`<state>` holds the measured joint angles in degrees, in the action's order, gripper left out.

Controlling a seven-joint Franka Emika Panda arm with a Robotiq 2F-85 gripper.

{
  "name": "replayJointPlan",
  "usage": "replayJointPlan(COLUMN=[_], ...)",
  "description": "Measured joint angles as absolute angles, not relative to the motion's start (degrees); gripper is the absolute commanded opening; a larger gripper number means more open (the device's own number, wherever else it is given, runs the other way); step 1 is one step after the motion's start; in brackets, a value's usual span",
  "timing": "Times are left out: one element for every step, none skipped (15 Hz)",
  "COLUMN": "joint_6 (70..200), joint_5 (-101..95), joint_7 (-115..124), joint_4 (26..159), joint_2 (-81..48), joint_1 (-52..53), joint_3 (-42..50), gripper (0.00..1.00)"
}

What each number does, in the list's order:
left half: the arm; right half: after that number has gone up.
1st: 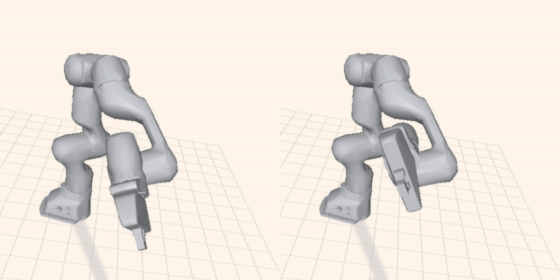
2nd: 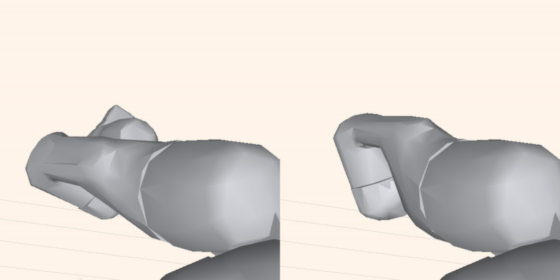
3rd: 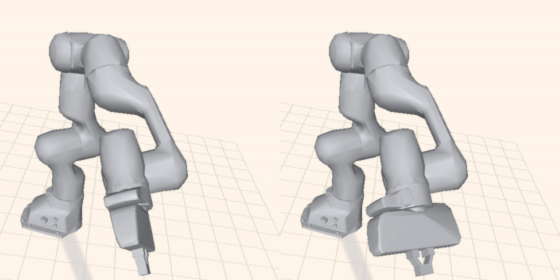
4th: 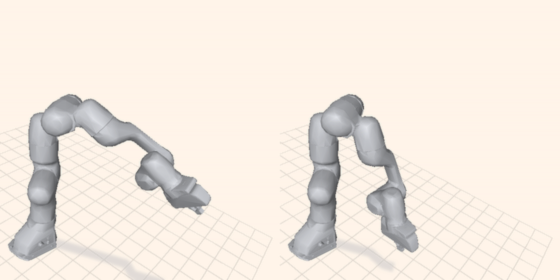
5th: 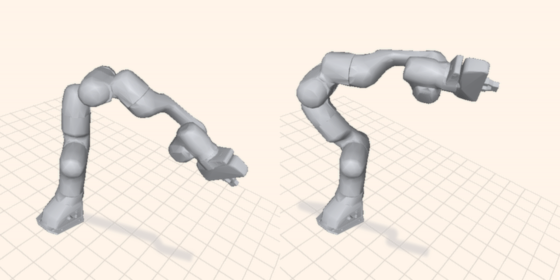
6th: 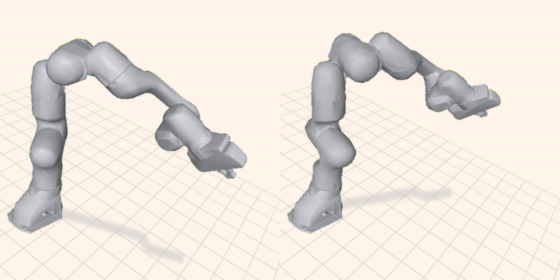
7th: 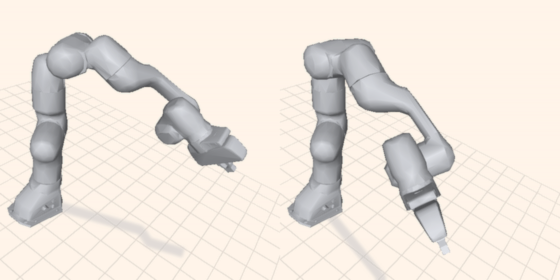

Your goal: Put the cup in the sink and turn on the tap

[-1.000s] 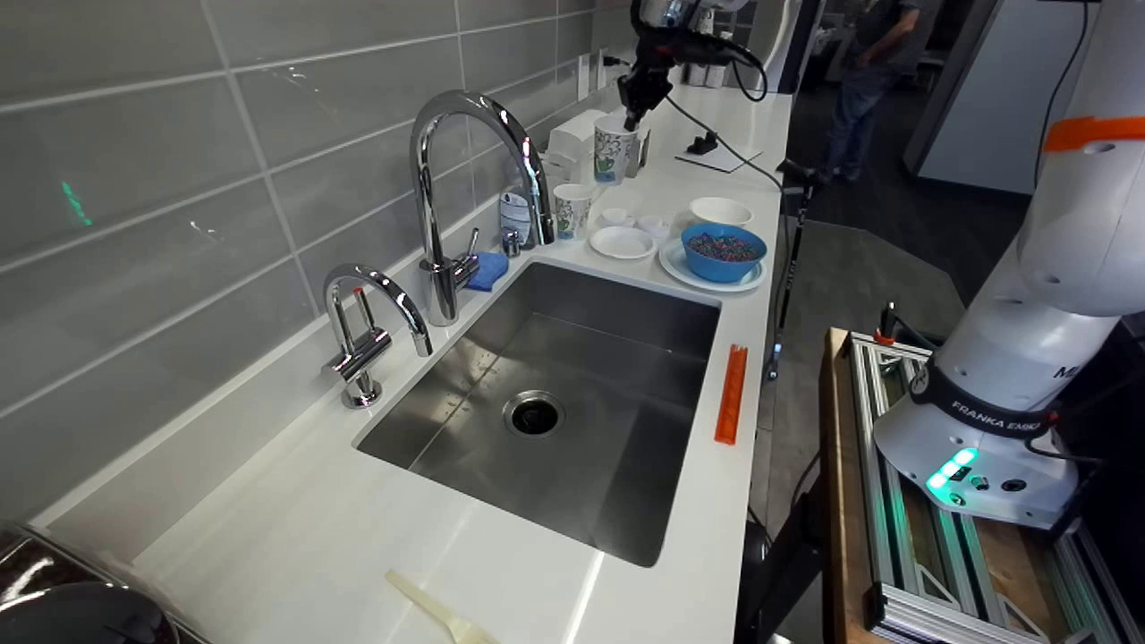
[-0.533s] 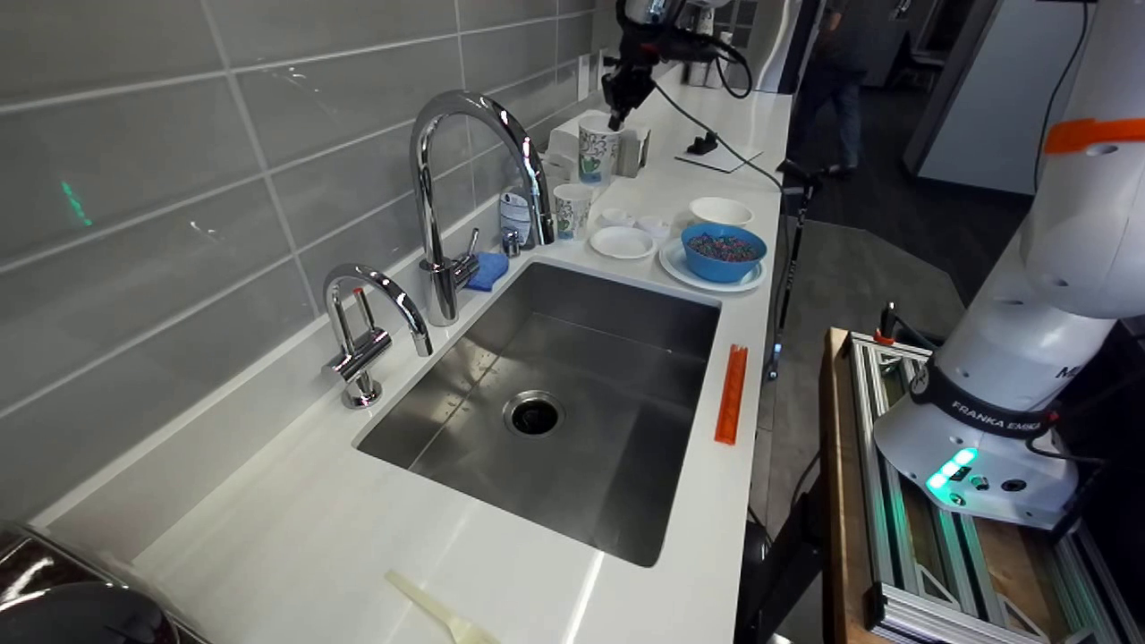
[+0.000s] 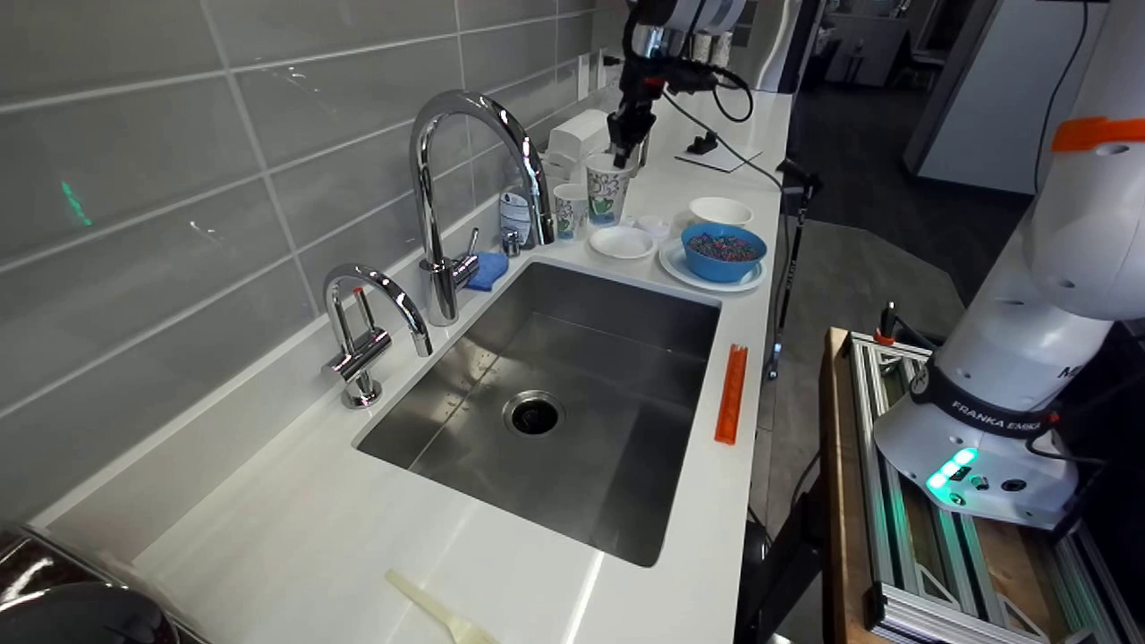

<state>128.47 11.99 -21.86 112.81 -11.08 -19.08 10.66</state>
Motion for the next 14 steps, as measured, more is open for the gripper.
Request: replayJointPlan(joint_6=[128.5, 128.5, 128.8, 129.1, 129.6, 130.5, 131.6, 132.8, 133.9, 135.1, 136.1, 137.0, 137.3, 137.4], joint_5=[12.0, 12.0, 12.0, 11.9, 11.9, 11.9, 11.9, 12.0, 12.0, 12.0, 12.0, 12.0, 12.0, 12.0], joint_7=[-22.5, -23.0, -23.3, -23.6, -23.7, -23.7, -23.7, -23.7, -23.7, -23.7, -23.7, -23.6, -23.6, -23.6], joint_4=[114.5, 116.2, 117.9, 119.7, 121.4, 123.2, 124.8, 126.4, 127.8, 129.1, 130.2, 131.0, 131.4, 131.5], joint_2=[-10.6, -10.0, -9.5, -9.1, -8.7, -8.4, -8.1, -7.8, -7.6, -7.4, -7.3, -7.2, -7.2, -7.1], joint_1=[-18.6, -18.1, -17.6, -17.0, -16.4, -15.8, -15.2, -14.6, -14.1, -13.6, -13.1, -12.7, -12.5, -12.5], joint_3=[10.4, 10.1, 9.9, 9.6, 9.3, 8.9, 8.6, 8.2, 7.9, 7.5, 7.3, 7.2, 7.1, 7.1], gripper=[0.01, 0.01, 0.01, 0.01, 0.01, 0.01, 0.01, 0.01, 0.01, 0.04, 0.04, 0.04, 0.04, 0.04])
